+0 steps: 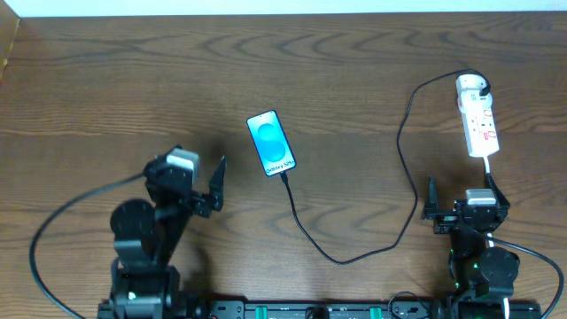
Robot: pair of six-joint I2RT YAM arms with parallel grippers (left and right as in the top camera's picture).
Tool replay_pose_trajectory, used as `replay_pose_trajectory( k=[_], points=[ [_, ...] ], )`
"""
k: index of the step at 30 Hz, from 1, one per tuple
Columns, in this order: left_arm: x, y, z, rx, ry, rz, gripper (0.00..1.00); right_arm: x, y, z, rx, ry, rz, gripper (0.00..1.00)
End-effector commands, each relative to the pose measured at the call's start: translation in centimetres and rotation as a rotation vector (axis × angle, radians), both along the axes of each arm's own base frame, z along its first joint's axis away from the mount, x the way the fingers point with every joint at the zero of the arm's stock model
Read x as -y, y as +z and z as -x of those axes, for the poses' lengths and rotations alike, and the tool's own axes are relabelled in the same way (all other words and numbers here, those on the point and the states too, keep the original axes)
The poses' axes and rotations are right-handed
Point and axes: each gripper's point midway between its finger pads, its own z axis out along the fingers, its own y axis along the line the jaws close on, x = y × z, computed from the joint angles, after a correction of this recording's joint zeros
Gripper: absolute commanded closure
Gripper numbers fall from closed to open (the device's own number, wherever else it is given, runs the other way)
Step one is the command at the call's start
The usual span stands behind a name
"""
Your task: Plug charger to phone and switch on socket
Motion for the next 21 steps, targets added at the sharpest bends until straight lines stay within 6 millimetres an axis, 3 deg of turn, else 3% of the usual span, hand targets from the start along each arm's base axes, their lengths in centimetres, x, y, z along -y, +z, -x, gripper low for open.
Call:
replay_pose_trajectory(
  k=[1, 21],
  points=[
    [0.1, -1.0, 0.9, 0.050, -0.010, -0.011, 0.15, -0.3, 0.0, 0.0, 0.001, 0.012, -0.015, 0.01],
    [-1.9, -6.9, 2.3, 0.135, 0.114, -0.035, 0.15, -0.3, 0.0, 0.0, 0.001, 0.012, -0.015, 0.01]
  ],
)
